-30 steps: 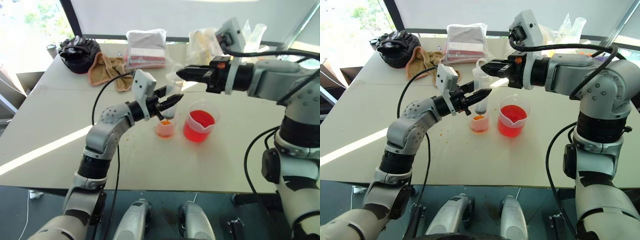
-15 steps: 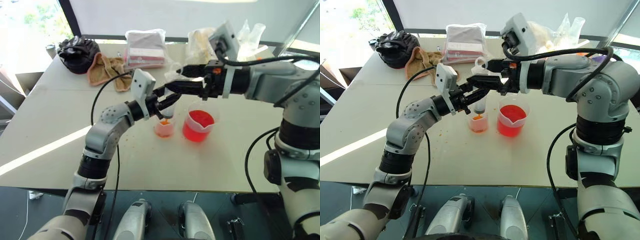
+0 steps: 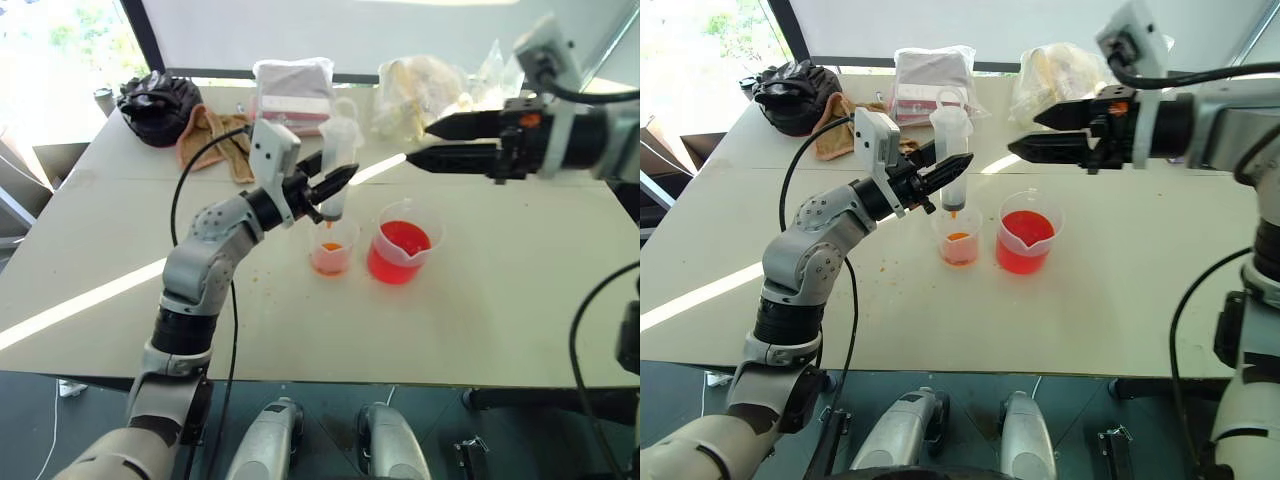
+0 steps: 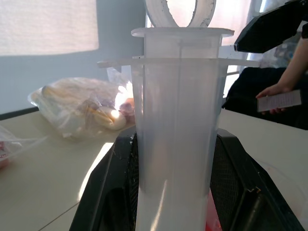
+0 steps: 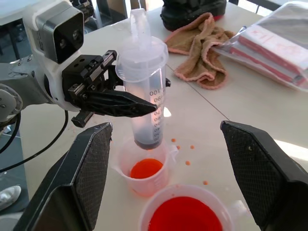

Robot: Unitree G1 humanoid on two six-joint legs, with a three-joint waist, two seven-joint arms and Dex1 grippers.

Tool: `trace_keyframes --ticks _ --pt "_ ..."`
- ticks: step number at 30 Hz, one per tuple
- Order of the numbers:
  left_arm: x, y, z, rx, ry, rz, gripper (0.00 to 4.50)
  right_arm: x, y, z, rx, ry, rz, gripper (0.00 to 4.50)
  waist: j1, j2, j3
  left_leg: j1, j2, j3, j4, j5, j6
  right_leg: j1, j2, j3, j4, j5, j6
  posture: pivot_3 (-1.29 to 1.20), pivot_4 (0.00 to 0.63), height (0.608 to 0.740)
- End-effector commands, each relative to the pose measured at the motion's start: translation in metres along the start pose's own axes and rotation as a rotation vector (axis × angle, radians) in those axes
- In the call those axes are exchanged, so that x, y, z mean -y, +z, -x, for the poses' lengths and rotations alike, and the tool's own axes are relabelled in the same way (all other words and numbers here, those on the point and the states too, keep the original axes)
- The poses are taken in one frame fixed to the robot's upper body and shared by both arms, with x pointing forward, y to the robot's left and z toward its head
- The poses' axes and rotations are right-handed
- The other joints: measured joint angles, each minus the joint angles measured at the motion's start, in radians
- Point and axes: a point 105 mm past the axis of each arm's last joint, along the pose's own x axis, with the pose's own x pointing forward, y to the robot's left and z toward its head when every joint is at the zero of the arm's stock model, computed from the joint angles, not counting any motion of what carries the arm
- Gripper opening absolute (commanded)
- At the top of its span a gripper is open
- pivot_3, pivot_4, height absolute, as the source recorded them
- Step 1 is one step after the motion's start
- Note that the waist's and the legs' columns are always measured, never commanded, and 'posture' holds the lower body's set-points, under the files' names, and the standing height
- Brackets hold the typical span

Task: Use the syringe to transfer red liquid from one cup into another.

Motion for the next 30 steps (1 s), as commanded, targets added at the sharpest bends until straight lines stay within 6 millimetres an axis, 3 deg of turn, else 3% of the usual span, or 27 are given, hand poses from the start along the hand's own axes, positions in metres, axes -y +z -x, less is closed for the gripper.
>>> trace_keyframes --ticks 1,6,10,15,17,20,24,30 --pt "0.001 0.019 0.001 0.059 -0.003 -0.015 1.43 -0.01 -0.009 0.006 -0.04 0.03 0.054 3.75 -0.001 0.0 0.0 0.0 0.0 0.0 0.0 0.0 0.0 0.0 0.0 0.0 0.0 0.0 0.0 0.0 0.15 0.74" --pt "-0.009 0.032 0.002 0.085 0.031 0.109 1.43 -0.016 -0.04 -0.001 -0.136 0.038 0.099 3.75 -0.001 0.0 0.0 0.0 0.0 0.0 0.0 0.0 0.0 0.0 0.0 0.0 0.001 0.0 0.0 0.0 0.15 0.74" --pt "-0.04 0.054 0.009 0.091 0.164 0.379 1.43 -0.018 -0.057 -0.004 -0.188 0.039 0.096 3.75 -0.001 -0.001 0.0 0.0 0.0 0.0 0.001 0.0 0.0 0.0 0.0 0.0 0.001 0.0 0.001 0.0 0.15 0.74" --pt "-0.084 0.053 0.025 -0.014 0.399 0.611 1.43 -0.021 -0.063 -0.006 -0.199 0.049 0.095 3.75 -0.001 -0.001 0.001 0.0 0.0 0.0 0.001 0.0 0.0 0.0 0.0 0.0 0.002 0.0 0.001 0.0 0.15 0.74" --pt "-0.094 0.037 0.033 -0.174 0.479 0.63 1.43 -0.023 -0.065 -0.005 -0.214 0.054 0.12 3.75 -0.001 -0.002 0.001 0.0 0.0 -0.001 0.001 0.0 0.0 0.0 0.001 0.0 0.002 0.0 0.002 0.0 0.15 0.74" --pt "-0.094 0.025 0.04 -0.331 0.493 0.621 1.43 -0.026 -0.063 -0.002 -0.221 0.067 0.148 3.75 -0.001 -0.002 0.001 0.0 0.0 -0.001 0.001 0.0 0.0 0.0 0.001 0.0 0.003 0.0 0.002 0.0 0.15 0.74" --pt "-0.084 -0.023 0.068 -0.722 0.511 0.591 1.43 -0.035 -0.062 0.002 -0.263 0.105 0.221 3.75 0.0 -0.002 0.001 0.0 -0.001 -0.001 0.001 0.0 -0.001 0.0 0.001 0.0 0.002 0.001 0.002 0.0 0.15 0.74" --pt "-0.072 -0.055 0.078 -0.907 0.472 0.573 1.43 -0.036 -0.056 0.001 -0.259 0.109 0.256 3.75 -0.001 -0.002 0.001 0.0 0.0 -0.001 0.001 0.001 -0.002 -0.001 0.001 0.001 0.003 0.001 0.002 0.0 0.15 0.74"
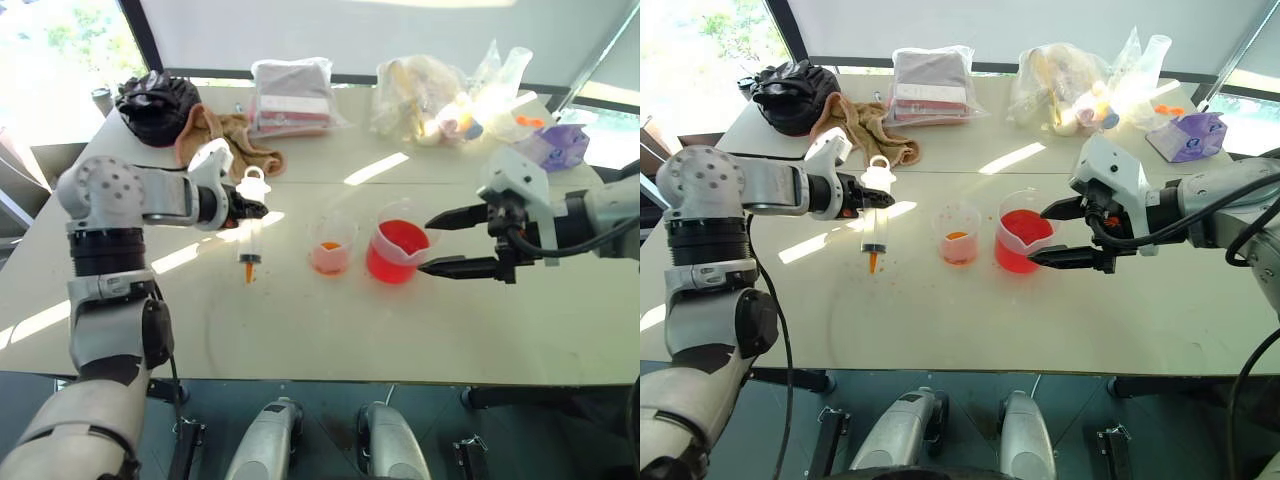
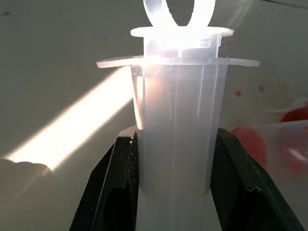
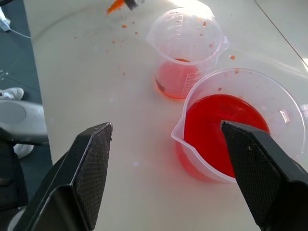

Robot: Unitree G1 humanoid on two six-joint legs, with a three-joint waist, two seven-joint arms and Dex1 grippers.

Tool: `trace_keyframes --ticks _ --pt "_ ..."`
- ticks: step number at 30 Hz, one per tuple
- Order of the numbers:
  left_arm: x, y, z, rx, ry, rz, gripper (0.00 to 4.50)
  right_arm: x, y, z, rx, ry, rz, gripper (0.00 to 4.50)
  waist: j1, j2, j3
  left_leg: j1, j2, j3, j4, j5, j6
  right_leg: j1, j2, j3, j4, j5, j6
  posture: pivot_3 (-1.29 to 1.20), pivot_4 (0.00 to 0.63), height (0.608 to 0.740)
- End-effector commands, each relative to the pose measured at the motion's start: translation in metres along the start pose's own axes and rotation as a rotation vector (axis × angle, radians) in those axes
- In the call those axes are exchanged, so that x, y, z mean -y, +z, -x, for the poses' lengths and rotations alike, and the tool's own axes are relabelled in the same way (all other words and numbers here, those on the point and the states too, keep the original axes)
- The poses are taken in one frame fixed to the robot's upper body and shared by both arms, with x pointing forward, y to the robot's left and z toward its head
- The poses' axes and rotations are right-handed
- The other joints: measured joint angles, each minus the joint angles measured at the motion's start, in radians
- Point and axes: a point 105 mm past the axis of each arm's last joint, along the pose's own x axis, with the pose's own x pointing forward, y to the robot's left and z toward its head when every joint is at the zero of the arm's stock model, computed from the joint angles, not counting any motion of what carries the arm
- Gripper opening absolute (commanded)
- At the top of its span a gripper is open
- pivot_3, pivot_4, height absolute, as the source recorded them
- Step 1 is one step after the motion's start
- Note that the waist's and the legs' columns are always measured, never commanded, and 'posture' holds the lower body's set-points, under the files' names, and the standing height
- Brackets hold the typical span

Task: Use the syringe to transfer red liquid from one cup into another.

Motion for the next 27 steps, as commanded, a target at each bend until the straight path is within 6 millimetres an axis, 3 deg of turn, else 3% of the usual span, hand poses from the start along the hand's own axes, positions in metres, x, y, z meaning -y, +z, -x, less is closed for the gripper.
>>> trace_keyframes --ticks 1,5,7,12,15,19,23,27 --pt "0.002 -0.011 -0.005 -0.059 0.015 -0.058 1.43 0.0 0.013 0.006 0.017 -0.025 0.073 3.75 0.0 0.0 0.0 0.0 0.0 0.0 0.0 0.0 0.0 0.0 0.0 0.0 0.0 0.0 0.0 0.0 0.15 0.74" --pt "-0.003 -0.028 -0.015 -0.109 0.022 -0.033 1.43 0.0 0.017 0.007 0.02 -0.025 0.084 3.75 0.0 0.0 0.0 0.0 0.0 0.0 0.0 0.0 0.0 -0.001 -0.001 0.001 0.0 0.0 0.0 0.0 0.15 0.74" --pt "-0.005 -0.033 -0.018 -0.115 0.028 -0.016 2.44 0.0 0.017 0.007 0.019 -0.027 0.087 3.82 0.001 0.0 0.0 0.0 0.0 0.0 -0.001 0.0 0.0 -0.001 -0.001 0.001 0.0 0.0 0.0 0.0 0.15 0.74" --pt "-0.006 -0.037 -0.019 -0.105 0.034 -0.004 4.35 0.0 0.019 0.006 0.017 -0.029 0.094 3.82 0.001 0.0 0.0 0.0 0.0 0.0 -0.001 0.0 0.0 -0.001 -0.002 0.001 0.0 0.0 0.0 0.0 0.15 0.74" --pt "0.0 -0.031 -0.014 -0.064 0.004 -0.021 4.44 -0.001 0.019 0.005 0.012 -0.019 0.099 3.82 0.001 0.0 0.0 0.0 0.0 0.0 0.0 0.0 0.0 -0.001 -0.002 0.001 0.0 0.0 0.0 0.0 0.15 0.74" --pt "0.014 -0.005 0.006 0.113 -0.038 -0.142 4.44 -0.001 0.02 0.001 0.012 -0.002 0.118 3.82 0.0 0.0 0.0 -0.001 0.0 0.0 -0.001 0.0 -0.001 -0.002 -0.002 0.002 0.0 0.0 0.0 0.0 0.15 0.74" --pt "0.008 0.018 0.02 0.251 0.0 -0.202 4.44 0.001 0.02 -0.002 0.014 0.008 0.127 3.82 0.0 0.0 0.0 -0.001 0.0 0.0 -0.001 0.0 -0.001 -0.002 -0.002 0.001 0.0 0.0 0.0 0.0 0.15 0.74" --pt "-0.002 0.025 0.034 0.307 0.054 -0.314 4.44 -0.001 0.019 -0.005 0.014 0.033 0.144 3.82 0.0 0.0 0.0 -0.001 0.0 0.001 -0.001 0.0 -0.001 -0.002 -0.002 0.002 0.0 0.0 0.0 0.0 0.15 0.74"
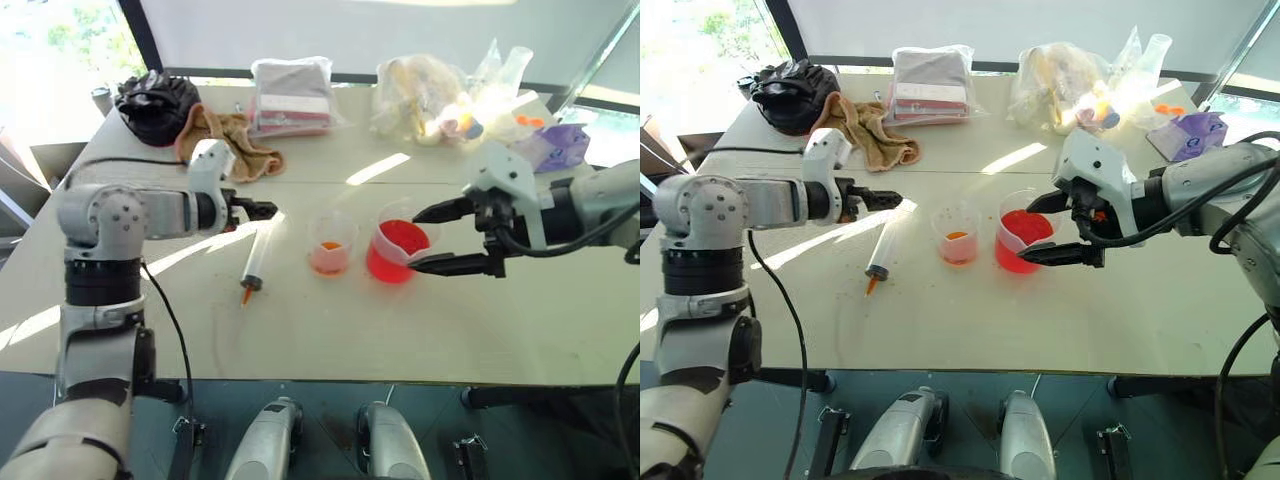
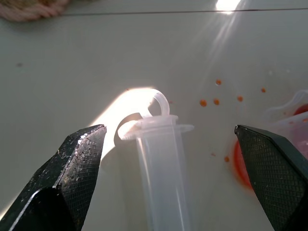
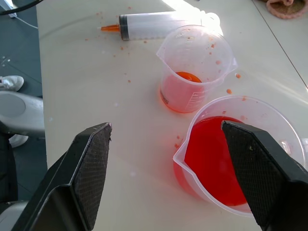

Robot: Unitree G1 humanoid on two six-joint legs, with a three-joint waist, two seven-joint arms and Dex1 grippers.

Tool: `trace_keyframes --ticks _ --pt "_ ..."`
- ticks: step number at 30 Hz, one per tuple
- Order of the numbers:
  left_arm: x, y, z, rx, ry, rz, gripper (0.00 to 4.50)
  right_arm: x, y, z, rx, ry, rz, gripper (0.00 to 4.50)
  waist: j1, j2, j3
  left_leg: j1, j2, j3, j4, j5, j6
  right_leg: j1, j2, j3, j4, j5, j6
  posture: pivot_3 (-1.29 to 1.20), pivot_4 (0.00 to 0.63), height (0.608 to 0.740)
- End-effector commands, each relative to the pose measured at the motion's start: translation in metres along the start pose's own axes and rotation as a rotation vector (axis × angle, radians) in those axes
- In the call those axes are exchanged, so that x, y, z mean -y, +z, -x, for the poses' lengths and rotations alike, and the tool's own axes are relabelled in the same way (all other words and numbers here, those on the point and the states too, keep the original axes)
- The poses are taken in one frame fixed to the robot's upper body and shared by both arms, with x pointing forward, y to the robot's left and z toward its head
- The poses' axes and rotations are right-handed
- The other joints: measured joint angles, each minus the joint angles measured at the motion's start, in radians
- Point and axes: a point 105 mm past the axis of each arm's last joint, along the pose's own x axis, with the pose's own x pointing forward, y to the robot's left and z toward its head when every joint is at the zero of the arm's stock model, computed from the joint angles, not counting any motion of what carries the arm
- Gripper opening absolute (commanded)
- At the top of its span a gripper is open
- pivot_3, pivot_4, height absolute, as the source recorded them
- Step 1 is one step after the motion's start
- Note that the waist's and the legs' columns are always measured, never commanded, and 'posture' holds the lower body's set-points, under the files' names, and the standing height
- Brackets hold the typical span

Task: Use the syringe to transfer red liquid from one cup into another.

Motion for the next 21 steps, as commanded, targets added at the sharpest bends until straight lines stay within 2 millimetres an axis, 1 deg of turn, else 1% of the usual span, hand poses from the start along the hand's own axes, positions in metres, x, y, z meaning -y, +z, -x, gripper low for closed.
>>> trace_keyframes --ticks 1,4,6,9,12,15,21 --pt "-0.004 0.013 0.014 0.072 0.011 -0.118 4.44 0.0 0.007 0.003 0.013 -0.001 0.058 3.82 0.0 0.0 0.0 0.0 0.0 0.0 0.0 0.0 0.0 0.0 0.0 0.0 0.0 0.0 0.0 0.0 0.15 0.74" --pt "-0.01 0.006 0.019 0.031 0.011 -0.153 4.44 0.001 0.007 0.003 0.007 0.011 0.08 3.82 0.0 0.0 0.0 0.0 0.0 0.0 -0.001 0.0 0.0 0.0 0.0 0.0 0.0 0.0 0.0 0.0 0.15 0.74" --pt "-0.015 -0.001 0.026 0.001 -0.007 -0.177 4.44 0.003 0.011 0.005 0.008 0.025 0.095 3.82 0.0 0.0 0.0 0.0 0.0 0.0 -0.001 0.0 0.001 0.0 0.0 0.0 0.0 0.0 0.0 0.0 0.15 0.74" --pt "-0.02 -0.023 0.039 -0.094 -0.043 -0.231 4.44 0.007 0.023 0.01 0.011 0.049 0.146 3.82 -0.006 0.001 0.0 0.0 0.0 0.001 -0.001 0.0 0.001 -0.001 0.0 0.0 0.0 0.0 0.0 0.0 0.15 0.74" --pt "-0.02 -0.034 0.052 -0.132 -0.1 -0.305 4.44 0.011 0.027 0.01 0.005 0.053 0.171 3.82 -0.007 0.001 0.0 0.0 0.001 0.001 -0.003 0.0 0.001 -0.002 0.0 0.0 -0.001 0.0 0.0 0.0 0.15 0.74" --pt "-0.018 -0.037 0.063 -0.147 -0.164 -0.352 4.44 0.013 0.027 0.009 -0.005 0.059 0.186 3.82 -0.004 0.001 0.0 0.0 0.001 0.001 -0.003 0.0 0.001 -0.002 -0.001 0.0 -0.001 0.0 -0.001 0.0 0.15 0.74" --pt "-0.017 -0.036 0.074 -0.161 -0.214 -0.405 4.44 0.017 0.026 0.006 -0.009 0.067 0.205 3.82 0.0 0.001 0.0 0.0 0.0 0.001 -0.003 -0.001 0.001 -0.002 -0.002 0.0 -0.002 0.0 0.0 0.0 0.15 0.74"
